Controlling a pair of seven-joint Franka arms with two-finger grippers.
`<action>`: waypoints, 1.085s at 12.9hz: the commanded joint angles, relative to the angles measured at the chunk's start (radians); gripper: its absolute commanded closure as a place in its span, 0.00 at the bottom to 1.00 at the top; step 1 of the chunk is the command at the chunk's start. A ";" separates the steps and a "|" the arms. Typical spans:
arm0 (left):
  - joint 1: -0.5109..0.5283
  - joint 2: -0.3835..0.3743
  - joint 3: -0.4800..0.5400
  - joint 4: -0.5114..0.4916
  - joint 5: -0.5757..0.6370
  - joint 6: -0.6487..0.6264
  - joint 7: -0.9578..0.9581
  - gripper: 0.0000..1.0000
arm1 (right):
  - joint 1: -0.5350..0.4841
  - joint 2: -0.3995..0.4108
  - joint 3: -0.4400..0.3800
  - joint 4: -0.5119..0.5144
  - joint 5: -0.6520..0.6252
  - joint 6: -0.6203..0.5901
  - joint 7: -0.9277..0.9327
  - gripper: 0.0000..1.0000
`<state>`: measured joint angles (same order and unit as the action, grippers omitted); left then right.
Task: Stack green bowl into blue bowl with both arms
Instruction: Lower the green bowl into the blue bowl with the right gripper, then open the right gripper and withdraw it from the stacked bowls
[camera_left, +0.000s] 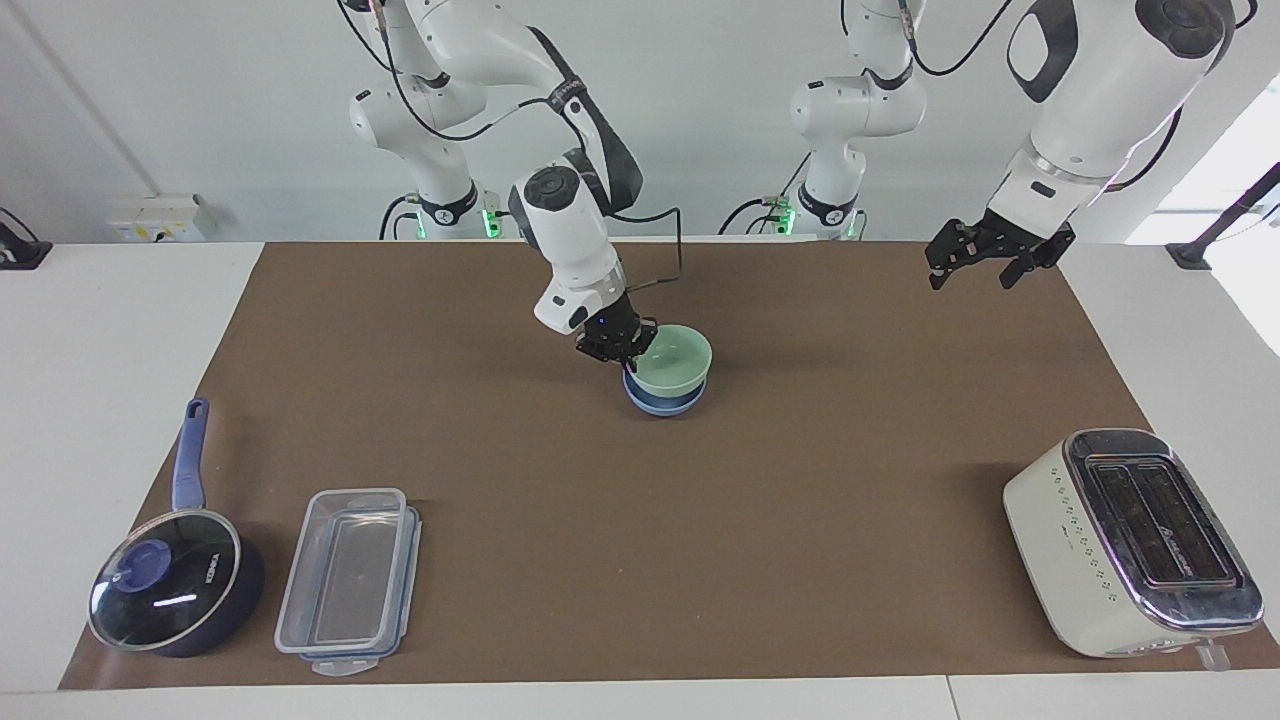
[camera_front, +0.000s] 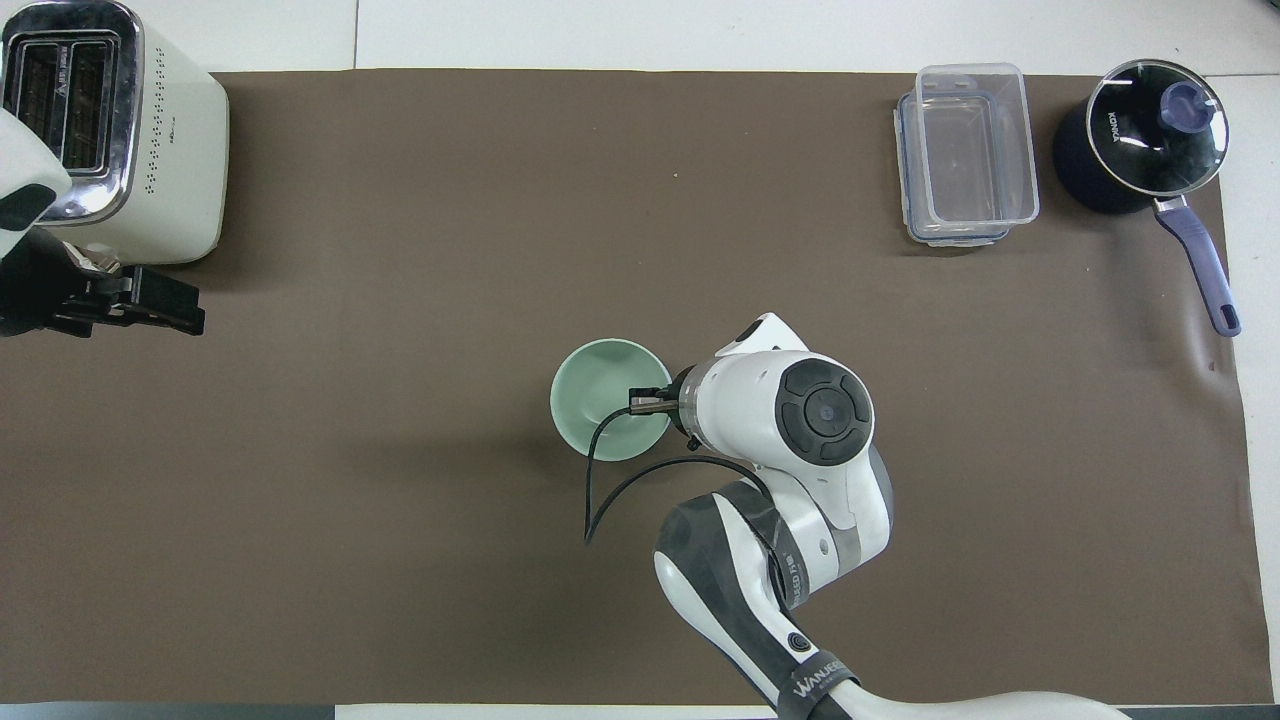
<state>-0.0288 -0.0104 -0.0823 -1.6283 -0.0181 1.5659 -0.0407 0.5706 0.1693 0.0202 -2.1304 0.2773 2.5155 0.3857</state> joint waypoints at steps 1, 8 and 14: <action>0.010 -0.010 -0.005 -0.001 0.021 0.009 0.016 0.00 | -0.003 -0.033 -0.002 -0.045 -0.021 0.009 0.008 1.00; 0.010 -0.013 -0.005 -0.010 0.038 -0.010 0.010 0.00 | -0.050 -0.080 -0.003 -0.020 -0.021 -0.029 0.009 0.00; 0.012 -0.017 -0.007 -0.013 0.033 -0.014 -0.016 0.00 | -0.311 -0.264 -0.006 0.026 -0.047 -0.321 -0.004 0.00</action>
<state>-0.0284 -0.0104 -0.0822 -1.6285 -0.0037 1.5614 -0.0435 0.3285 -0.0634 0.0057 -2.1221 0.2645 2.2581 0.3821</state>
